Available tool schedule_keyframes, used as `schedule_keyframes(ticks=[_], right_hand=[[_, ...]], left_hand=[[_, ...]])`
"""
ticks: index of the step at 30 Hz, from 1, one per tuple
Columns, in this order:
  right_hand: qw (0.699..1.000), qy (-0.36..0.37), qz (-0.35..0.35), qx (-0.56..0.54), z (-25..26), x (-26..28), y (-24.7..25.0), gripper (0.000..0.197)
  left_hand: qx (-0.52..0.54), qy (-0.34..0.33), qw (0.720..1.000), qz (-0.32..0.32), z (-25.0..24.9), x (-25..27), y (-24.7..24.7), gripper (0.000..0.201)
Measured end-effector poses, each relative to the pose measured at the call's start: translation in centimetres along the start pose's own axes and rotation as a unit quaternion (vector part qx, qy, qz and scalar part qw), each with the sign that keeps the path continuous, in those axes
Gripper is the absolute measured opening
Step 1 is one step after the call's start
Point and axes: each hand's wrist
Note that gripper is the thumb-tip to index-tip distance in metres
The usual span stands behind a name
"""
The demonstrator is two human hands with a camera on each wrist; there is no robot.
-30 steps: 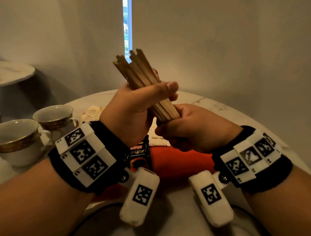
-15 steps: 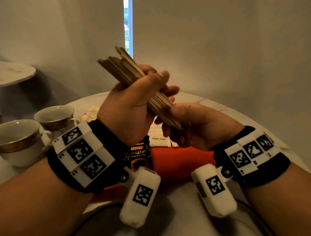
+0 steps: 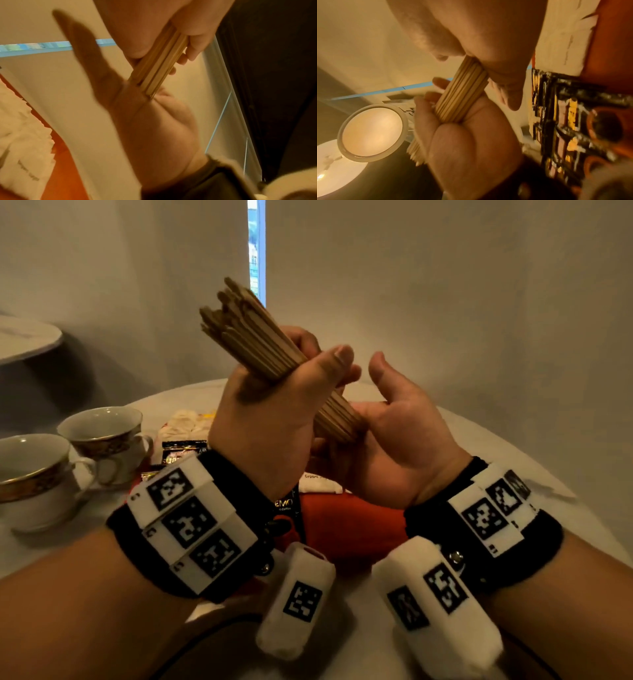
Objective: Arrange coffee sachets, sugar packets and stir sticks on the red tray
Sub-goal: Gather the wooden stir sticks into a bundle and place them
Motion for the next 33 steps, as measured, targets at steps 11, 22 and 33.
schedule_keyframes(ticks=[11, 22, 33], right_hand=[[0.997, 0.027, -0.013, 0.076, -0.1, -0.3, 0.9, 0.093], [0.876, 0.171, -0.043, 0.450, 2.2, 1.6, 2.0, 0.048], [0.826, 0.151, -0.102, 0.534, 2.9, 2.0, 2.1, 0.062]], left_hand=[[-0.008, 0.032, 0.999, -0.013, 0.4, 0.4, -0.3, 0.019], [-0.144, 0.331, 0.925, 0.122, 0.9, 2.3, -0.9, 0.012], [-0.136, 0.414, 0.896, 0.084, 1.8, 2.7, -1.2, 0.016]])
Point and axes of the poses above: each hand's wrist, its own x-axis away from the middle knuckle, its own y-axis out of the back of the hand, z = x × y, and after that the axes turned 11 degrees about x, right-handed
